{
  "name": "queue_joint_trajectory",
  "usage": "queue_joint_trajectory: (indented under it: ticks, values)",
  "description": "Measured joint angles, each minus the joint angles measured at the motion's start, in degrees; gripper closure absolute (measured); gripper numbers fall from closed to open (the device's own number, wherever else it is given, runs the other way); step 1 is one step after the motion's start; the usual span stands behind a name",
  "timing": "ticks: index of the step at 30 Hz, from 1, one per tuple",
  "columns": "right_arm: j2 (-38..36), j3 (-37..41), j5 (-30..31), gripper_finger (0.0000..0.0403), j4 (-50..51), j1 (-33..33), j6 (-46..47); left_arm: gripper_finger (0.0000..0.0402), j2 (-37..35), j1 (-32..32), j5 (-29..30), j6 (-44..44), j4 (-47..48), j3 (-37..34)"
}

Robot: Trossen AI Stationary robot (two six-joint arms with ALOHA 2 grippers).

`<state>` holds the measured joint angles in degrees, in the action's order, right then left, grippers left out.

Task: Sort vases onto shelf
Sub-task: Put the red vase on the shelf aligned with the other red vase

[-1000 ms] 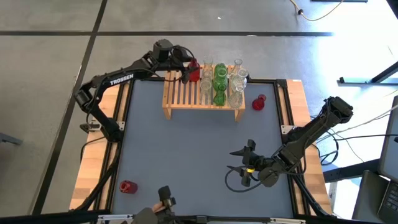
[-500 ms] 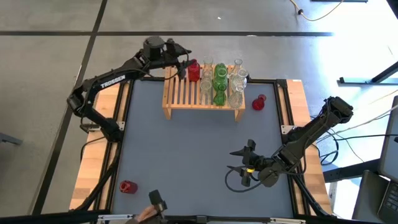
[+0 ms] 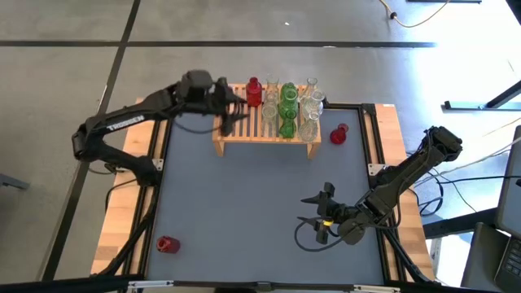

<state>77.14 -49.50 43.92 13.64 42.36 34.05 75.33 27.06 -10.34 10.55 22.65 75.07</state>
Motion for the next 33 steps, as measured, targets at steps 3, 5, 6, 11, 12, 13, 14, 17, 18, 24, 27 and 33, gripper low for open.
queue_joint_trajectory:
  ticks: [3, 5, 6, 11, 12, 13, 14, 17, 18, 24, 27, 33]
  values:
    - [0.0, 0.0, 0.0, 0.0151, 0.9, 0.0, -1.2, 0.0183, -1.9, -5.7, 5.2, -2.1, 5.5, 0.0]
    - [0.0, 0.0, -0.5, 0.0151, 1.6, 0.0, -2.0, 0.0184, -2.9, -9.6, 7.6, -4.0, 9.2, 0.0]
    - [0.0, 0.0, -1.1, 0.0151, 1.9, 0.0, -2.5, 0.0184, -3.4, -11.9, 8.7, -5.2, 10.5, 0.0]
    - [0.0, 0.0, -2.6, 0.0151, 2.0, 0.0, -3.6, 0.0184, -4.5, -24.0, 15.3, -12.2, 15.3, 0.0]
    - [0.0, 0.0, -2.8, 0.0151, 2.0, 0.0, -4.1, 0.0184, -4.5, -26.5, 17.3, -13.7, 16.0, 0.0]
    - [0.0, 0.0, -3.0, 0.0151, 2.0, 0.0, -4.2, 0.0184, -4.5, -28.9, 19.5, -15.4, 16.2, 0.0]
    - [0.0, 0.0, -3.0, 0.0151, 2.0, 0.0, -4.4, 0.0184, -4.6, -31.5, 21.6, -17.1, 16.4, 0.0]
    - [0.0, 0.0, -3.0, 0.0151, 1.5, 0.0, -4.4, 0.0184, -4.6, -38.4, 26.9, -22.1, 18.3, 0.0]
    - [0.0, 0.0, -3.0, 0.0151, 1.4, 0.0, -4.4, 0.0184, -4.6, -40.7, 28.7, -23.7, 18.9, 0.0]
    - [0.0, 0.0, -4.2, 0.0151, 1.5, 0.0, -2.8, 0.0184, -4.4, -53.0, 38.5, -33.8, 18.9, -3.7]
    - [-0.9, 0.0, -6.4, 0.0151, 2.0, 0.0, -1.1, 0.0184, -4.4, -58.5, 42.7, -38.6, 15.9, -7.9]
    - [-8.0, -0.1, -7.9, 0.0151, 11.5, 0.0, 8.1, 0.0184, -4.4, -66.3, 48.0, -42.0, 3.8, -16.1]
